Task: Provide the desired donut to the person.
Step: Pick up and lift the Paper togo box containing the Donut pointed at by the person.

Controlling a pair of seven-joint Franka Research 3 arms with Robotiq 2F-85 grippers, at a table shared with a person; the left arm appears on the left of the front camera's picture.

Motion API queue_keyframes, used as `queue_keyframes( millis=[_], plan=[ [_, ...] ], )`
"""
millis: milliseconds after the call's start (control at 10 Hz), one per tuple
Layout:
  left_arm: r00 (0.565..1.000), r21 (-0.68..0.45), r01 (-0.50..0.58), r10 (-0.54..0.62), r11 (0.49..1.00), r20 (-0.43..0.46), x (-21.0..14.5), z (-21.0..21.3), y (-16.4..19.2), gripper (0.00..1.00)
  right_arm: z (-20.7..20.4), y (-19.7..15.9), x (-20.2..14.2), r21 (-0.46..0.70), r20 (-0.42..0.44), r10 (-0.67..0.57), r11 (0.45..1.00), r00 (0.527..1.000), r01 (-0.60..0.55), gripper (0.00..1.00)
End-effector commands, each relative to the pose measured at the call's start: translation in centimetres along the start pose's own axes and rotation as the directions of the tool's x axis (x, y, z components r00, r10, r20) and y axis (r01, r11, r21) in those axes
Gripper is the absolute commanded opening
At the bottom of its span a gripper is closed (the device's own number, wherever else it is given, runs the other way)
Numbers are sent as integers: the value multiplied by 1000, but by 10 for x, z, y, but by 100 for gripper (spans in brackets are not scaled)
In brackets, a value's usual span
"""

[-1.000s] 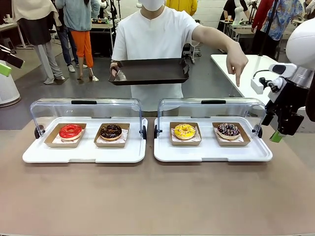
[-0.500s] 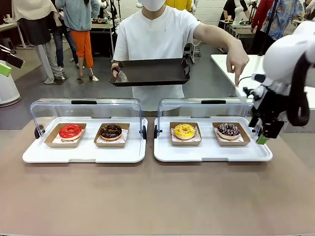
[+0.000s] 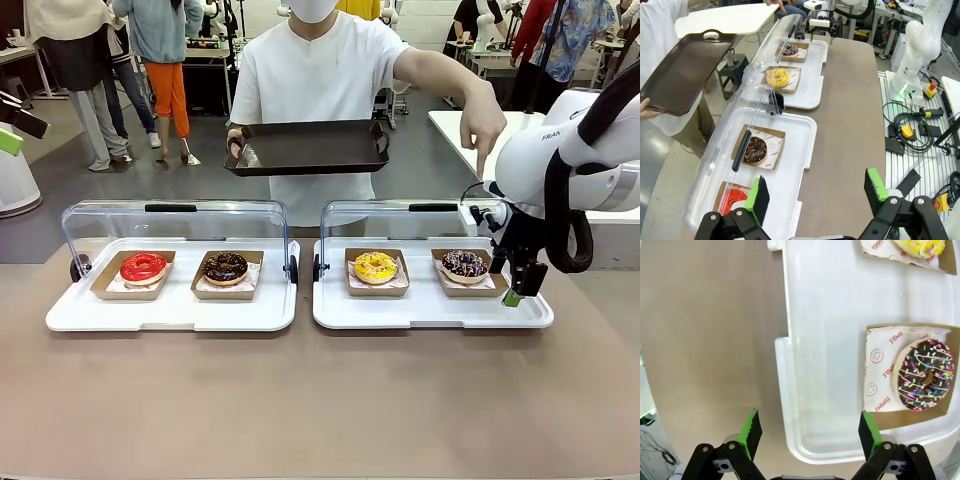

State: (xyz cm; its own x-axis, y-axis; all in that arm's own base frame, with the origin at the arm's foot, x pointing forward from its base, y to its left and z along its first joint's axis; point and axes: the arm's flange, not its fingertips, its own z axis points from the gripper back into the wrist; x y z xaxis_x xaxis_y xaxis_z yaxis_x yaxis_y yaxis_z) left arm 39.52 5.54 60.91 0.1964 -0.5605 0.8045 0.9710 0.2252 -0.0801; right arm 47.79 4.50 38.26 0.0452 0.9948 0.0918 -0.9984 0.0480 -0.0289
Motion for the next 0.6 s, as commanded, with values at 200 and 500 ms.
queue_keyframes(
  millis=[200,500],
  plan=[
    [1000,-2,2,-2,1000,2,0,1,0,100,0,0,0,0,0,0,1000,1000,0,100],
    [1000,-2,2,-2,1000,2,0,1,0,100,0,0,1,-1,-1,1,1000,1000,-1,100]
  ],
)
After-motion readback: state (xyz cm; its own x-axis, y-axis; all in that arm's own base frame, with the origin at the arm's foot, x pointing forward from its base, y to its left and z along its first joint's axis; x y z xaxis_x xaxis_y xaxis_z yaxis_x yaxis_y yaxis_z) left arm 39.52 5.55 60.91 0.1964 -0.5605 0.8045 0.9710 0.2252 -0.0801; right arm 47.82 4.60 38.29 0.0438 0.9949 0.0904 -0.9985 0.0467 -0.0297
